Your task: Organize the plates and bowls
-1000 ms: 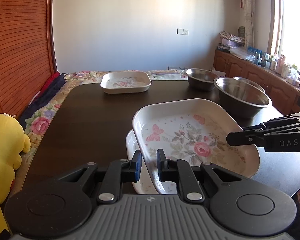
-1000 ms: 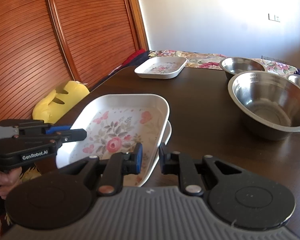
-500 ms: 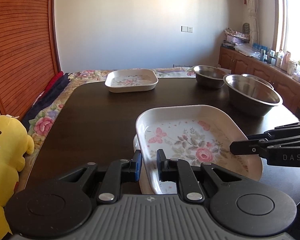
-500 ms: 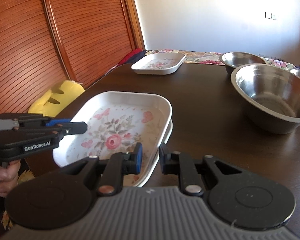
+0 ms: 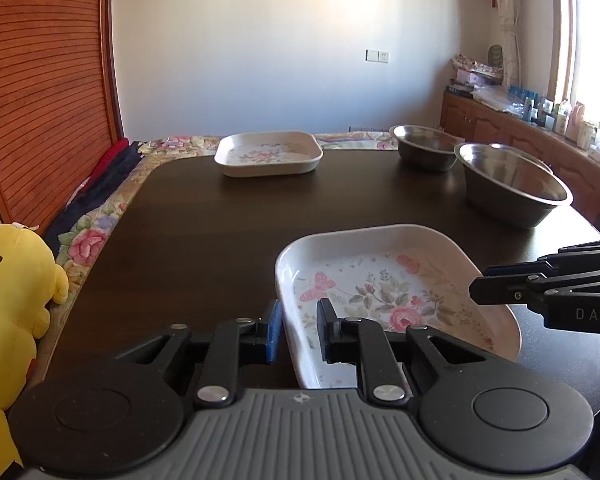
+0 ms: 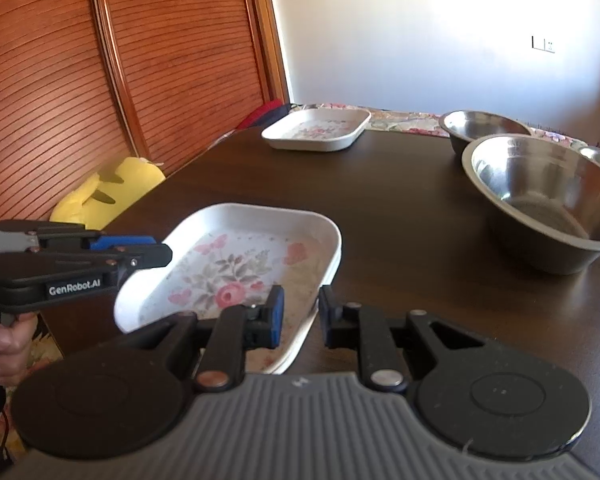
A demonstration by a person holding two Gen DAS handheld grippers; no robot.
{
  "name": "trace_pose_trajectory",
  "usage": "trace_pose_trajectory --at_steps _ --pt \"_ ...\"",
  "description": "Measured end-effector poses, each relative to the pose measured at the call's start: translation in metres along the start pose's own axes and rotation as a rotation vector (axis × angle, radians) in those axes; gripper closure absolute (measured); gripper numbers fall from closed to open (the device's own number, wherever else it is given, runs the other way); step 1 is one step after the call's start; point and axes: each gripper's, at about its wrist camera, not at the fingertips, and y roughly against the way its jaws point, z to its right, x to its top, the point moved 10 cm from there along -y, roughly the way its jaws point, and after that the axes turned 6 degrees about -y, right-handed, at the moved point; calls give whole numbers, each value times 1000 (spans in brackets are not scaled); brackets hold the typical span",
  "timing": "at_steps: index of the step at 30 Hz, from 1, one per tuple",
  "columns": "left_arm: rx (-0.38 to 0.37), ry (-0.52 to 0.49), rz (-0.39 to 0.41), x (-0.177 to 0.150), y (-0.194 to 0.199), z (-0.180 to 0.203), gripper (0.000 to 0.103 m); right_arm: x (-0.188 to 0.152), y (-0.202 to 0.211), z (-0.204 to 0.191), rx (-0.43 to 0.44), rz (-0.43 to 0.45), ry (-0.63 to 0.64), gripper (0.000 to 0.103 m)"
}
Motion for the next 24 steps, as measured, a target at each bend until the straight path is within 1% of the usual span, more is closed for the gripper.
trace_pose_trajectory --at_steps 5,7,10,12,14,24 --pt "-2 1 18 6 6 0 83 6 5 -1 -2 19 14 82" --pt "-2 -2 24 8 7 0 80 9 6 -1 -1 26 18 82" --pt "-2 -4 29 10 8 0 79 13 10 -1 4 34 16 82" --pt "0 -6 29 11 8 -1 77 15 11 -1 5 39 17 82" --pt "1 -7 27 12 6 -2 74 17 12 0 4 43 17 82" --pt "-9 -1 36 31 -10 -19 70 44 4 8 -1 50 27 81"
